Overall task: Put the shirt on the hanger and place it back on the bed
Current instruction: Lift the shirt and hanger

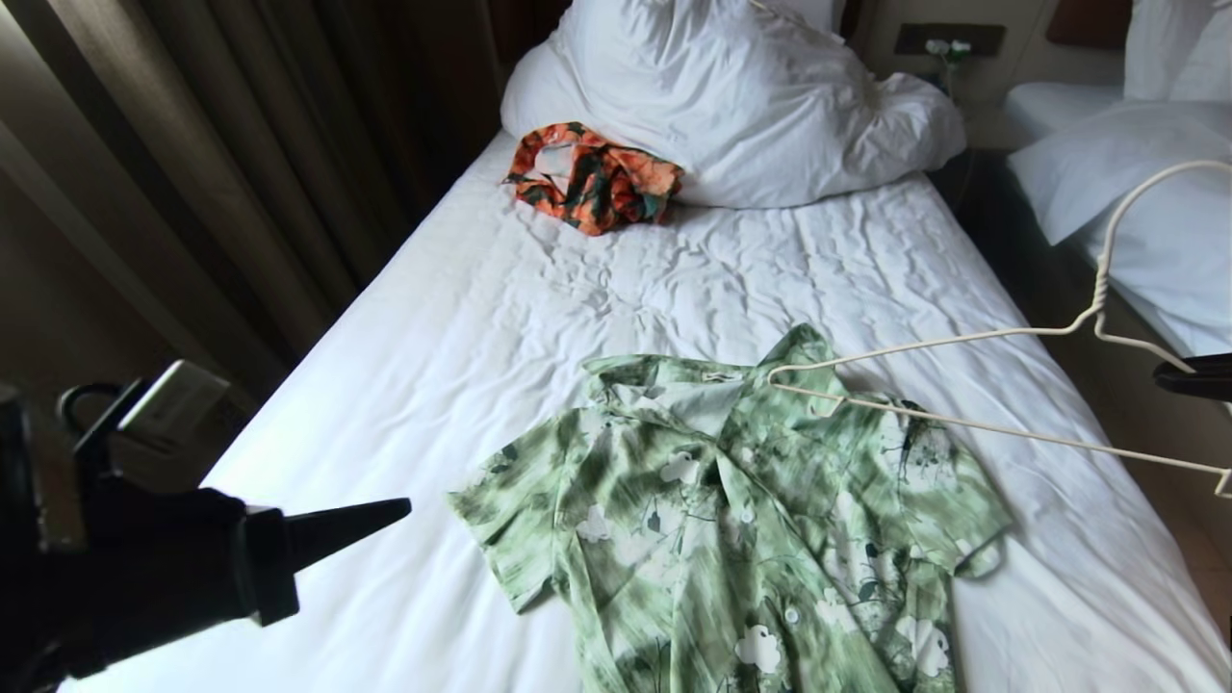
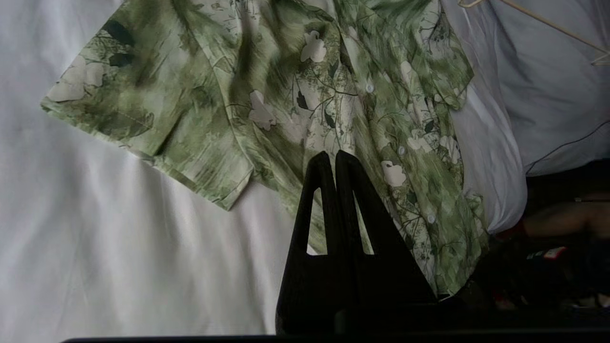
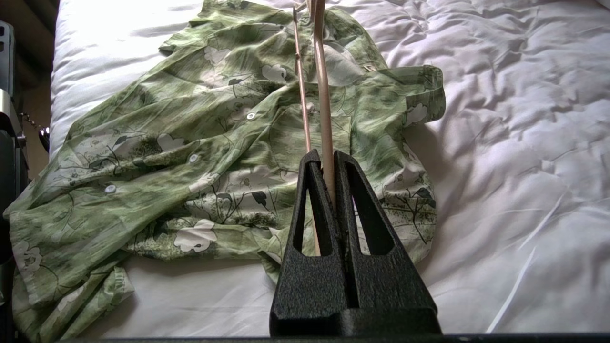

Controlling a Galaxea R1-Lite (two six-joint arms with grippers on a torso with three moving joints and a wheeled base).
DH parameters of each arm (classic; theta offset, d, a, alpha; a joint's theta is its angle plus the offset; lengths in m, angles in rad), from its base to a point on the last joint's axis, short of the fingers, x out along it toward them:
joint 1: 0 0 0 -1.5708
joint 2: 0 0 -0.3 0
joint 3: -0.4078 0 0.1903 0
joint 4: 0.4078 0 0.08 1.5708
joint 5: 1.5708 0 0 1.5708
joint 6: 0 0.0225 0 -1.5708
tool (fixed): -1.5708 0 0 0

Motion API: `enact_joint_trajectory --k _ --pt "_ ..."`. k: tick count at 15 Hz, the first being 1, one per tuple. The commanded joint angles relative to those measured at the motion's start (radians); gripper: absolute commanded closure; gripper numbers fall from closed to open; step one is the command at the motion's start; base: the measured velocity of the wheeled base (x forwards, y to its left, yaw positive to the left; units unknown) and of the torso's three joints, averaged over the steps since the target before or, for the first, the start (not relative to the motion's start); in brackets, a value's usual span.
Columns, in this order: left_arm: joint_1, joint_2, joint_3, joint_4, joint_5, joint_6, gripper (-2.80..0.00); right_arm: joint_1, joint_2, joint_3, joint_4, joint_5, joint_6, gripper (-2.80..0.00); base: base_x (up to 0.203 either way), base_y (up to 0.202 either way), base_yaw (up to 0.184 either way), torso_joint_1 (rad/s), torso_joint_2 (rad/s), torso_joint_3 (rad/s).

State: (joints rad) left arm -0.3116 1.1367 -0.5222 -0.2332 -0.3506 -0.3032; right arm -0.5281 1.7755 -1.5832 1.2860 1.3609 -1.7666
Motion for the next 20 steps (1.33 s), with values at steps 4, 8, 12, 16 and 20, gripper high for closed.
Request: enact_joint_trajectory --k 4,8,12,16,20 --pt "-0.101 0.325 -0.159 -0.024 0.003 -0.067 0.0 -0.006 0.007 -0.004 0.003 0.007 -0.004 0.0 0.0 0.0 0.0 0.0 0.0 0.0" --pt "-0.109 0.623 -0.366 -0.039 0.054 -0.089 0.0 -0.006 0.031 -0.035 -0.002 0.006 -0.002 0.0 0.0 0.0 0.0 0.0 0.0 0.0" --pt "-0.104 0.836 -0.63 -0.033 0.121 -0.097 0.0 -0.014 0.041 -0.035 -0.002 0.006 -0.004 0.0 0.0 0.0 0.0 0.0 0.0 0.0" --pt "-0.086 0.941 -0.75 -0.018 0.127 -0.096 0.0 -0.02 0.054 -0.052 -0.004 0.006 -0.002 0.0 0.0 0.0 0.0 0.0 0.0 0.0" --pt "-0.068 1.0 -0.842 -0.012 0.127 -0.094 -2.8 -0.016 0.061 -0.059 -0.004 0.005 -0.003 0.0 0.0 0.0 0.0 0.0 0.0 0.0"
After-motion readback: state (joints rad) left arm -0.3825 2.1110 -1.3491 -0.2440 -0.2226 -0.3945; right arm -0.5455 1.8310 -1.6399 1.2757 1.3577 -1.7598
